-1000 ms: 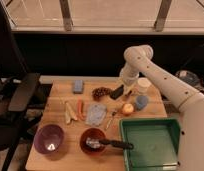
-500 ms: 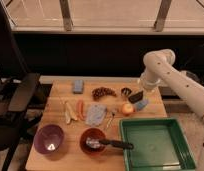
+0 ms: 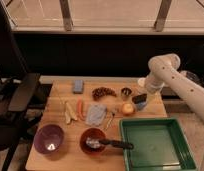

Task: Place eraser in plastic cup

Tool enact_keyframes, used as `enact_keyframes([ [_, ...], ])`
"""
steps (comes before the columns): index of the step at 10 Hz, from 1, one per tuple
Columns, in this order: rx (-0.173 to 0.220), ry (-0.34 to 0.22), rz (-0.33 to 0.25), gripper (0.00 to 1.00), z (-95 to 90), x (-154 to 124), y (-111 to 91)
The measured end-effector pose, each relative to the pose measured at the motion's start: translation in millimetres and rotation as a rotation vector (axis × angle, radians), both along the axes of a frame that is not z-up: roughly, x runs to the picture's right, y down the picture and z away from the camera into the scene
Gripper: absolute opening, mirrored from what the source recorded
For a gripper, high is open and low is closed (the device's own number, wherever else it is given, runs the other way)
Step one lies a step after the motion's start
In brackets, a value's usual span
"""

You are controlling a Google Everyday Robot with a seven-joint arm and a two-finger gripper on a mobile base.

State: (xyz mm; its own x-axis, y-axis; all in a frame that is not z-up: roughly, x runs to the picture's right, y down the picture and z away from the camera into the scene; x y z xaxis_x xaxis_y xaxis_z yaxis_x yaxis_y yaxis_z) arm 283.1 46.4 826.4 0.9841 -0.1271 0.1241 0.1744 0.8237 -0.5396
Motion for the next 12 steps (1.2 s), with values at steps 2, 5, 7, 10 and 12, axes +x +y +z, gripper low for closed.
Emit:
enact_keyframes([
  [2, 0.012, 0.002, -0.005, 0.00, 3.8, 0, -2],
  [5, 0.042, 0.010, 0.002, 0.14, 10.9, 12, -5],
  [7, 0.060, 0.004, 0.017, 0.35, 15.2, 15, -4],
  [10, 0.087, -0.018, 0.053, 0.65, 20.2, 19, -2],
  [12, 0.099, -0.034, 0.061, 0.74, 22.4, 15, -2],
])
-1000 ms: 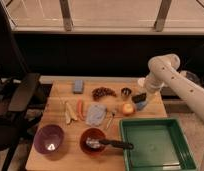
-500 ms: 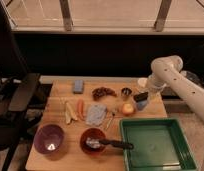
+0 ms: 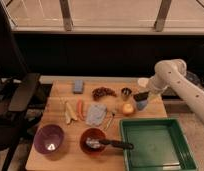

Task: Place eraser in plastic cup

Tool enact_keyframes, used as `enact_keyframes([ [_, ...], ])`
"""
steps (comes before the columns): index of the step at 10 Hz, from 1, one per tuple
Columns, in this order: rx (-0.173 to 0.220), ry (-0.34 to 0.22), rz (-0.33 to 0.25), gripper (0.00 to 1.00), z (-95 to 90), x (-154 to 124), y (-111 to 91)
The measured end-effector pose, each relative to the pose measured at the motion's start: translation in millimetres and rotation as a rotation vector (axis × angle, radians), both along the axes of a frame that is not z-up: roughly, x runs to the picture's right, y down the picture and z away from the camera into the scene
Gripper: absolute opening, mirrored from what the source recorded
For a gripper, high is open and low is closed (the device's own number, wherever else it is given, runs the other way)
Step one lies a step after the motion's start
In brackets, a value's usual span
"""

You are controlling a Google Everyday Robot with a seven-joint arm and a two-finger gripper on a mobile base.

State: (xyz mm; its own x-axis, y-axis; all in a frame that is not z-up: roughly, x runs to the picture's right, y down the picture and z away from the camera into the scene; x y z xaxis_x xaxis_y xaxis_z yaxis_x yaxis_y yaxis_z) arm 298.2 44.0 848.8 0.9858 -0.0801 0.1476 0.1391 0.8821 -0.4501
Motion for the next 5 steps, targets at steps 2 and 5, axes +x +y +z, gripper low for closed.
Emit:
enact_keyframes([
  [2, 0.016, -0.032, 0.006, 0.74, -0.6, -5, 1],
  [5, 0.019, -0.044, -0.005, 0.74, -2.5, -13, 0],
])
